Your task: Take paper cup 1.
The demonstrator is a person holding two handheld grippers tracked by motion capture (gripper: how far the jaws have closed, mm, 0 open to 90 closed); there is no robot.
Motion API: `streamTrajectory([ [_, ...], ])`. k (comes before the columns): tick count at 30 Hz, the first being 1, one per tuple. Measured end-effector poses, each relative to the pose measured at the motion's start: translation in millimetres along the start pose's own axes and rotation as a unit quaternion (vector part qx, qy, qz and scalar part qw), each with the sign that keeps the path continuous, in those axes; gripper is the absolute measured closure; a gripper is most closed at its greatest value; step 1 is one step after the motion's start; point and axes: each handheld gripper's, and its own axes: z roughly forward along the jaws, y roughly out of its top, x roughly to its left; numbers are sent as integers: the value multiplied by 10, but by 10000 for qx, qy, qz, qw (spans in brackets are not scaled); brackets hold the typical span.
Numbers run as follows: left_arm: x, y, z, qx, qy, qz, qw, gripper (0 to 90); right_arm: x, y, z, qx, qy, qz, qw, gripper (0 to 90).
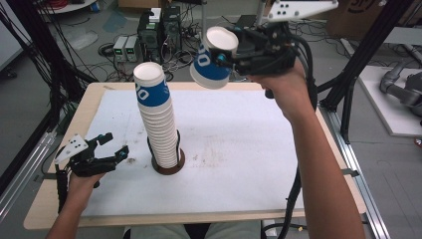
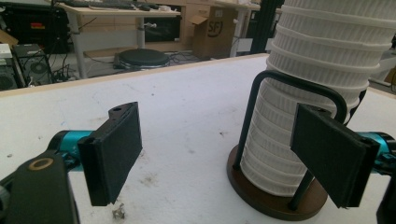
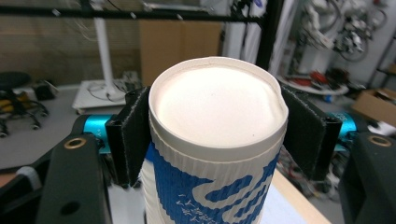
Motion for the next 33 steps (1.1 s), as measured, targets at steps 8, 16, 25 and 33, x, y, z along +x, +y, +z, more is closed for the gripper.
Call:
streamTrajectory([
  [8,-35,-5,5,16,-33,62,10000,166,-48,-656,-137,411,-339,80,9985,308],
  [16,-101,3,-10,-40,-129,129,9998,166,-24,-1274,-120,583,-363,249,9973,308],
  [25,-208,-8,-21,-49,-294,238,9993,166,42,-1857,-85,701,-310,464,9960,308],
  [33,-300,-24,-8,-55,-392,270,9989,166,76,-2187,-129,802,-420,540,9944,307],
])
